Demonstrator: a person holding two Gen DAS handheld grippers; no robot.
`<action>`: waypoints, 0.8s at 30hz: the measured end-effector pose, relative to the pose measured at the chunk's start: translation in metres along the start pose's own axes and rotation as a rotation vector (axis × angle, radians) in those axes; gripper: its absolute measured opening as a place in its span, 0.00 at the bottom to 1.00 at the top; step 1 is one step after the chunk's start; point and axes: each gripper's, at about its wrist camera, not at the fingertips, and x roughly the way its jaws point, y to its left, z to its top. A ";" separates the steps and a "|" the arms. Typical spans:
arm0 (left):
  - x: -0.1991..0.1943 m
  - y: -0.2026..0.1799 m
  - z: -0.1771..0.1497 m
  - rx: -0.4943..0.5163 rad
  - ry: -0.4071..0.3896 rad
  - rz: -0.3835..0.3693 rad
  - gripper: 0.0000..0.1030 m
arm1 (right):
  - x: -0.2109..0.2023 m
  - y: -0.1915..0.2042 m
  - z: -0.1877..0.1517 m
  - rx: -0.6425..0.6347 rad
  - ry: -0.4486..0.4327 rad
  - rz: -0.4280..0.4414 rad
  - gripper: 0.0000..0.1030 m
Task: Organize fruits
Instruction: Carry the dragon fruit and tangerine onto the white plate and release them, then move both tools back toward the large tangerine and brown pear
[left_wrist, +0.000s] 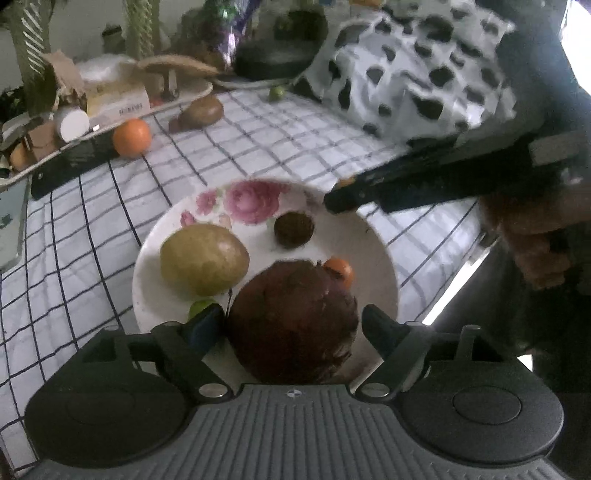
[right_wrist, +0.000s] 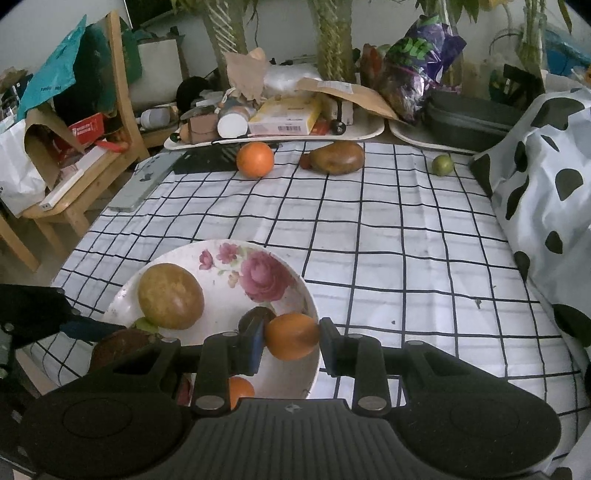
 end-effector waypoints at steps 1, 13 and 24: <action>-0.005 0.001 0.000 -0.009 -0.017 -0.008 0.82 | 0.000 -0.001 0.000 0.010 0.002 0.005 0.32; -0.029 0.009 -0.007 -0.085 -0.073 0.031 0.82 | -0.002 -0.002 -0.007 0.083 0.034 0.030 0.32; -0.032 0.012 -0.005 -0.103 -0.110 0.082 0.82 | -0.018 0.001 -0.013 0.066 -0.021 -0.008 0.70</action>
